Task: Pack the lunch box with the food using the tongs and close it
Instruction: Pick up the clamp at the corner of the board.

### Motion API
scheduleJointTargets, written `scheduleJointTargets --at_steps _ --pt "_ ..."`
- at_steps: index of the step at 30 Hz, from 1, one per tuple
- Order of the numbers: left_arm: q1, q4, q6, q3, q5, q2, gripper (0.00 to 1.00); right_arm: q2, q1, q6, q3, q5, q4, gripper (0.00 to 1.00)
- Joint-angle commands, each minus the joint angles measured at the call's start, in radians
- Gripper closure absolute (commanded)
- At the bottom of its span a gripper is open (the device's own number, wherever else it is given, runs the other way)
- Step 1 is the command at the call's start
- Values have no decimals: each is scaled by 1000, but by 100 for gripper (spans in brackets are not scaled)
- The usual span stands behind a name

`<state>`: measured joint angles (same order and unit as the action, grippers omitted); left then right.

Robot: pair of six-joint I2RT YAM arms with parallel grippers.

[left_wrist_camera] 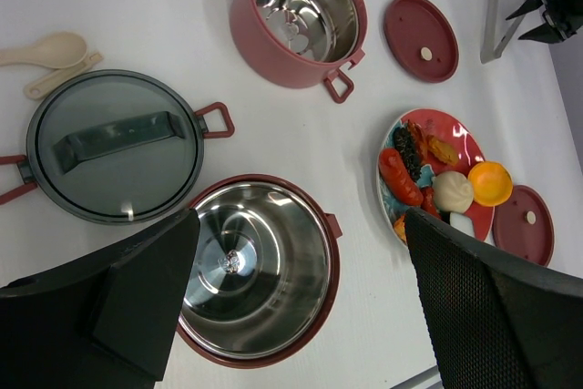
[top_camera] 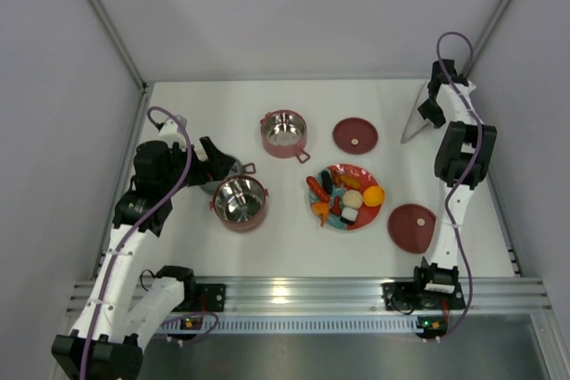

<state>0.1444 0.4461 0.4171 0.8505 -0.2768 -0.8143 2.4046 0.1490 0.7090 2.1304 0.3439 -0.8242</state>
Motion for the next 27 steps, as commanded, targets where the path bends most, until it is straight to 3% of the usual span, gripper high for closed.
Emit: scheduleJointTargets --at_steps 1,6,9,11,12,19,27 --pt "-6 -67 0 12 -21 1 1 21 -20 -3 48 33 -29 54" --pt "-6 -66 2 10 -24 0 1 25 -22 -11 36 35 -21 64" --pt "-6 -66 0 10 -22 -2 1 16 -22 -20 13 41 -7 80" --pt "-6 -66 0 9 -21 -6 1 -1 -22 -26 -10 52 8 97" --pt "-6 -66 0 9 -18 -8 1 -8 -22 -28 -13 52 13 100" --pt "-6 -86 0 4 -76 -31 1 -252 -23 -75 -200 -2 146 100" --pt "-5 -228 72 -1 -314 -63 1 -786 -45 -74 -587 -244 309 100"
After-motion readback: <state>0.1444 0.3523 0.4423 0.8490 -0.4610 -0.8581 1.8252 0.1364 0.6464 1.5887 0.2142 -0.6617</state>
